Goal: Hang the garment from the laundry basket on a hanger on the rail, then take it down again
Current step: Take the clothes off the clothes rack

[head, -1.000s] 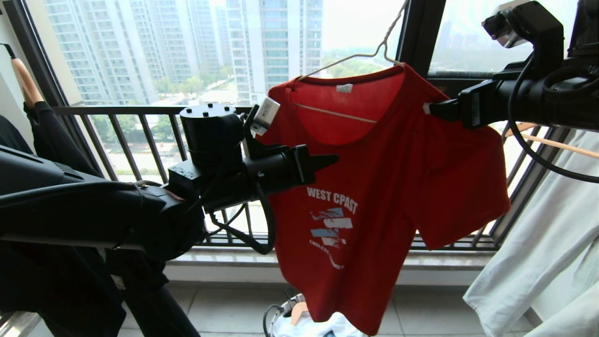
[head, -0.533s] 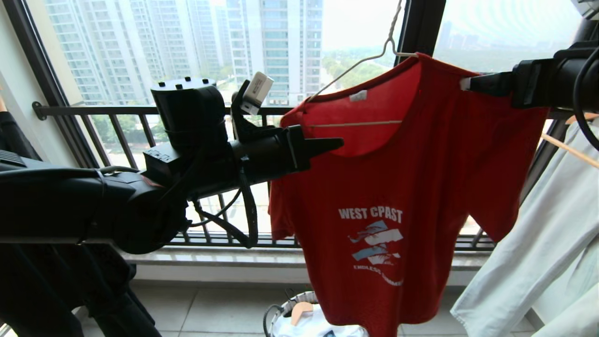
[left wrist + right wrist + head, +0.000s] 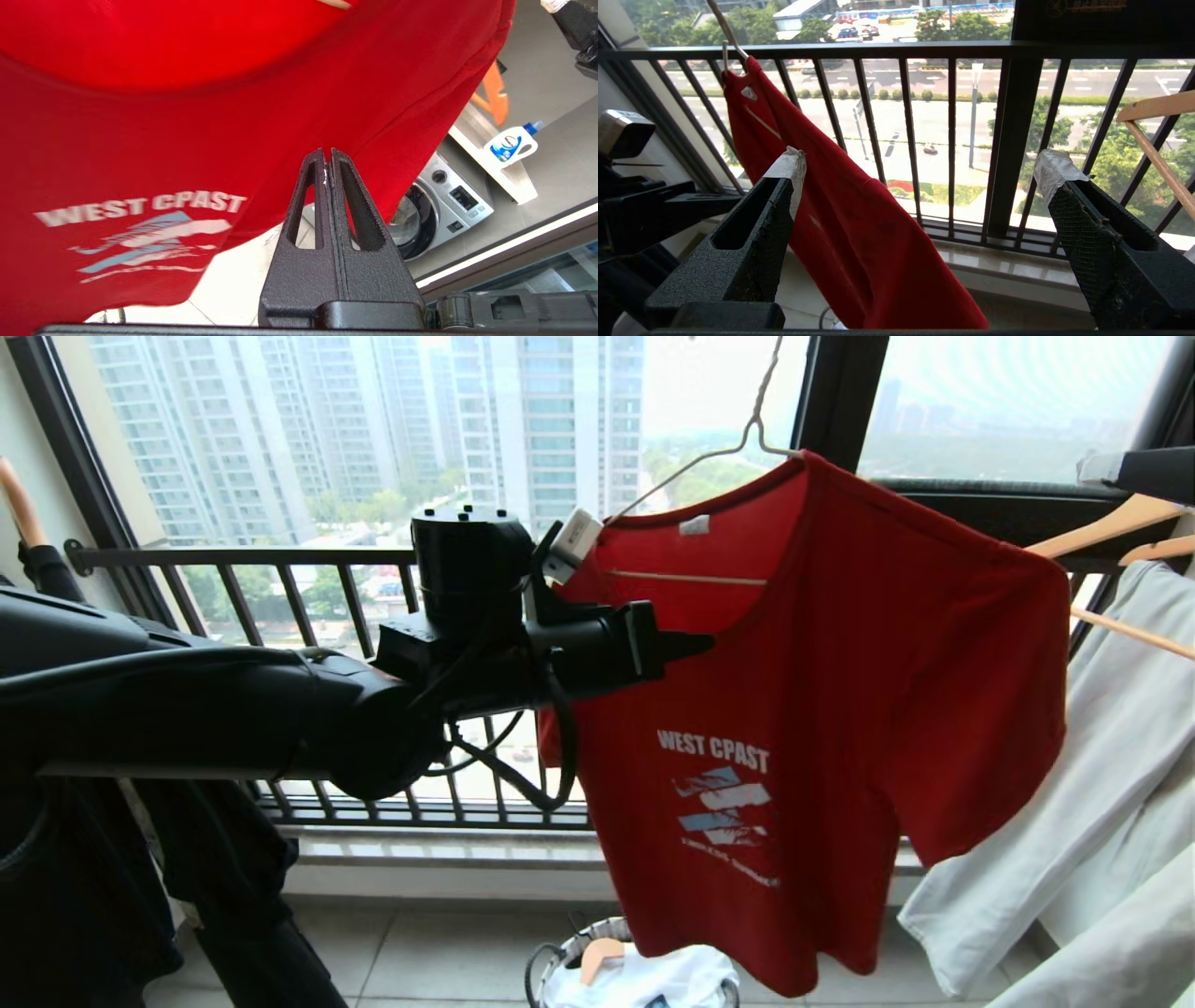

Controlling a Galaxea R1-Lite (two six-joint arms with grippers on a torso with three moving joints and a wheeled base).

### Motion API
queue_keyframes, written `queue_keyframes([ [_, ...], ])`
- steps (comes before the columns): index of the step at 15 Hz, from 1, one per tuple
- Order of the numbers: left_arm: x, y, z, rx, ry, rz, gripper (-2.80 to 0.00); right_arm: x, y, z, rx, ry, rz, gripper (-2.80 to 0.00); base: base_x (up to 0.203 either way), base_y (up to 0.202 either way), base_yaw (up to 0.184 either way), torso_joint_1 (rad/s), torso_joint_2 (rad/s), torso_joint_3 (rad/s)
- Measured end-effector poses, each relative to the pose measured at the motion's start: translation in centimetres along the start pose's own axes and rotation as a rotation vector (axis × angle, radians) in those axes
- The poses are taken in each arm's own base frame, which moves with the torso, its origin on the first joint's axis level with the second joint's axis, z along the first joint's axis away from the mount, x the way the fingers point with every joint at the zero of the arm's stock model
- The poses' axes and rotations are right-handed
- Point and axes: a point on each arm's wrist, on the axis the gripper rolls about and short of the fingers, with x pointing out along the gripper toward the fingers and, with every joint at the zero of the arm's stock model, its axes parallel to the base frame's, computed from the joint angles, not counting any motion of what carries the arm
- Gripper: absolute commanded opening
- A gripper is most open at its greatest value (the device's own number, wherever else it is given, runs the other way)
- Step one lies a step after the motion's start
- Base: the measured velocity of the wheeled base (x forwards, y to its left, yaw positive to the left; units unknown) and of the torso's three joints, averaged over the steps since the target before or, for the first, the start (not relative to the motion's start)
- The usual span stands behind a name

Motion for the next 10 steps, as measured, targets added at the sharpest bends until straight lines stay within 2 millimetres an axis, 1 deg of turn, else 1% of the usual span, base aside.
queue_keyframes([
  [2, 0.5, 0.6, -0.5, -0.011, 0.016, 0.007, -2.8, -0.2, -0.3, -0.2, -0.002, 0.003, -0.012, 0.0, 0.0, 0.0, 0.0, 0.0, 0.0, 0.0],
  [3, 0.7, 0.8, -0.6, -0.014, 0.021, 0.01, -2.8, 0.3, -0.5, -0.4, -0.006, 0.016, -0.014, -2.8, 0.0, 0.0, 0.0, 0.0, 0.0, 0.0],
  [5, 0.9, 1.0, -0.9, -0.017, 0.027, 0.013, -2.8, 2.4, -1.1, -0.8, -0.022, 0.026, -0.018, -2.8, 0.0, 0.0, 0.0, 0.0, 0.0, 0.0],
  [7, 1.0, 1.1, -0.8, -0.017, 0.027, 0.013, -2.8, 5.8, -2.0, -1.5, -0.043, 0.039, -0.019, -2.8, 0.0, 0.0, 0.0, 0.0, 0.0, 0.0],
  [10, 1.2, 1.1, -0.1, -0.003, 0.009, 0.007, -2.8, 10.9, -3.0, -3.1, -0.048, 0.095, 0.009, -2.8, 0.0, 0.0, 0.0, 0.0, 0.0, 0.0],
])
